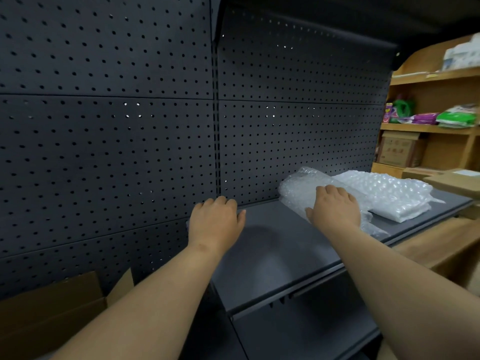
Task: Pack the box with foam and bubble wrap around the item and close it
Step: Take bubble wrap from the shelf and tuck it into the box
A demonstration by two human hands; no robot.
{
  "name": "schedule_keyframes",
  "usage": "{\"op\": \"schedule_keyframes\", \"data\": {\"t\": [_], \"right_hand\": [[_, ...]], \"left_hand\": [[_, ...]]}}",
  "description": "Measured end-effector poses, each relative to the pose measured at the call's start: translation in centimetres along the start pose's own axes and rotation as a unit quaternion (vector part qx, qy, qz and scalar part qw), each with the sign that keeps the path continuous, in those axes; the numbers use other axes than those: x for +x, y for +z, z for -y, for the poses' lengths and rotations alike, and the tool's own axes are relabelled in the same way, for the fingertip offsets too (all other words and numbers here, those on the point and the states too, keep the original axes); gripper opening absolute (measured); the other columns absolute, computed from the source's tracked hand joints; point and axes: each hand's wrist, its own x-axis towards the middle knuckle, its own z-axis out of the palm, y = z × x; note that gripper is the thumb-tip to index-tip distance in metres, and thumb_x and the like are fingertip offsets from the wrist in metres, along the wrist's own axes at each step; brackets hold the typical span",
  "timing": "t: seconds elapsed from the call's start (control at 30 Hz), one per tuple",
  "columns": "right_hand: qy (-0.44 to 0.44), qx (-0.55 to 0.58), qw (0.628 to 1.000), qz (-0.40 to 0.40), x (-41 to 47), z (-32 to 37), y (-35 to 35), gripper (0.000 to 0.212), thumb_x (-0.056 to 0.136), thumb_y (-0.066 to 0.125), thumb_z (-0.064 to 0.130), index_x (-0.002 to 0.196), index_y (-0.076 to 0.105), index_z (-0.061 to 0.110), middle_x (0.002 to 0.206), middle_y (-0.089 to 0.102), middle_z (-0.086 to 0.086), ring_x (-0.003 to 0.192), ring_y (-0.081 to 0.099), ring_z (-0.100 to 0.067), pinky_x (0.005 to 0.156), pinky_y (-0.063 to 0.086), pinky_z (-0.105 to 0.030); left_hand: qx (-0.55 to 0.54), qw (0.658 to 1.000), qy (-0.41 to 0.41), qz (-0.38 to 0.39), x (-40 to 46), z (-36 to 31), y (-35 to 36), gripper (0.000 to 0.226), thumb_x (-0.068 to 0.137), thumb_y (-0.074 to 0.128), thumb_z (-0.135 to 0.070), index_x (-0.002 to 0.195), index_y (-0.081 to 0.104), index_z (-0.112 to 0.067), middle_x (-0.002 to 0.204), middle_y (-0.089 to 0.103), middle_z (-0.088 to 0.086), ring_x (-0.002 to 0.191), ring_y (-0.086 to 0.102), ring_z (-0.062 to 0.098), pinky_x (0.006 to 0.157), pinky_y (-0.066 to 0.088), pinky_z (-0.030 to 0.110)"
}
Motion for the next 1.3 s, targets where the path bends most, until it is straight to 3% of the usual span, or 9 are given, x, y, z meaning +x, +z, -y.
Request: {"op": "schedule_keyframes", "data": {"t": [0.43,0.6,0.73,0.83,0.9,1.03,1.1,1.2,1.3], "right_hand": [[0.006,-0.003,0.989,0.148,4.7,-2.1,1.5,0.076,0.086,0.043,0.065,0.141,0.034,0.014,0.146,0.038,-0.009,0.133,0.036,-0.029,0.104,0.034,-0.040],[0.015,0.003,0.982,0.190,5.8,-2.6,2.3,0.073,0.080,0.054,0.058,0.137,0.036,0.016,0.141,0.042,-0.008,0.129,0.039,-0.029,0.098,0.037,-0.039],[0.016,0.031,0.976,0.216,6.7,-3.3,2.2,0.044,0.082,0.054,0.033,0.122,0.045,0.016,0.115,0.054,-0.005,0.109,0.050,-0.026,0.082,0.040,-0.034],[0.018,0.066,0.966,0.251,7.6,-3.7,2.1,0.011,0.084,0.049,0.022,0.089,0.050,0.013,0.086,0.056,-0.001,0.087,0.056,-0.024,0.072,0.044,-0.030],[0.019,0.071,0.965,0.253,8.0,-3.9,2.1,0.011,0.085,0.047,0.016,0.074,0.048,0.013,0.084,0.054,-0.003,0.084,0.054,-0.025,0.073,0.044,-0.031],[0.022,0.058,0.976,0.211,8.4,-4.2,2.3,0.021,0.089,0.045,0.005,0.069,0.044,0.009,0.075,0.047,-0.006,0.084,0.050,-0.027,0.072,0.041,-0.031],[0.017,0.061,0.979,0.195,8.3,-4.3,1.8,0.018,0.090,0.045,0.001,0.074,0.049,0.008,0.078,0.051,-0.007,0.092,0.057,-0.028,0.074,0.044,-0.033],[0.010,0.048,0.985,0.163,7.8,-4.0,0.5,0.025,0.092,0.045,0.001,0.113,0.059,0.005,0.117,0.062,-0.014,0.112,0.059,-0.030,0.086,0.049,-0.034],[0.005,0.050,0.990,0.130,7.7,-3.5,-0.7,0.027,0.091,0.046,-0.001,0.115,0.059,0.003,0.113,0.063,-0.016,0.103,0.062,-0.032,0.073,0.045,-0.034]], "left_hand": [[-0.014,0.999,-0.031,0.002,4.6,-4.5,2.9,0.039,0.100,0.033,-0.042,0.108,0.061,-0.015,0.108,0.063,0.002,0.101,0.058,0.023,0.085,0.040,0.033],[-0.016,0.999,-0.040,0.000,5.6,-6.3,3.9,0.039,0.100,0.034,-0.041,0.109,0.062,-0.015,0.109,0.064,0.003,0.102,0.058,0.024,0.086,0.041,0.034],[-0.010,0.999,-0.040,0.000,6.3,-7.0,4.6,0.040,0.100,0.033,-0.041,0.111,0.062,-0.016,0.110,0.064,0.003,0.103,0.058,0.024,0.086,0.040,0.034],[-0.005,0.999,-0.041,0.001,6.6,-7.1,5.0,0.039,0.100,0.033,-0.040,0.110,0.062,-0.016,0.110,0.064,0.003,0.102,0.058,0.024,0.086,0.040,0.034],[-0.003,0.999,-0.044,0.004,6.8,-7.0,5.1,0.039,0.100,0.033,-0.040,0.110,0.061,-0.016,0.109,0.064,0.003,0.102,0.058,0.023,0.086,0.041,0.034],[0.001,0.999,-0.042,0.003,7.1,-7.1,5.3,0.039,0.100,0.032,-0.040,0.109,0.061,-0.016,0.108,0.064,0.002,0.101,0.058,0.022,0.085,0.041,0.033],[0.003,0.999,-0.041,0.002,7.1,-7.1,5.3,0.039,0.100,0.032,-0.040,0.109,0.061,-0.016,0.108,0.064,0.002,0.101,0.058,0.022,0.085,0.041,0.033],[0.000,0.999,-0.041,0.002,6.8,-6.8,5.1,0.039,0.100,0.032,-0.041,0.112,0.061,-0.017,0.109,0.064,0.002,0.102,0.058,0.022,0.086,0.041,0.032],[0.001,0.999,-0.044,0.002,6.4,-6.1,4.6,0.039,0.100,0.033,-0.041,0.112,0.060,-0.016,0.110,0.063,0.002,0.104,0.058,0.023,0.088,0.040,0.033]]}}
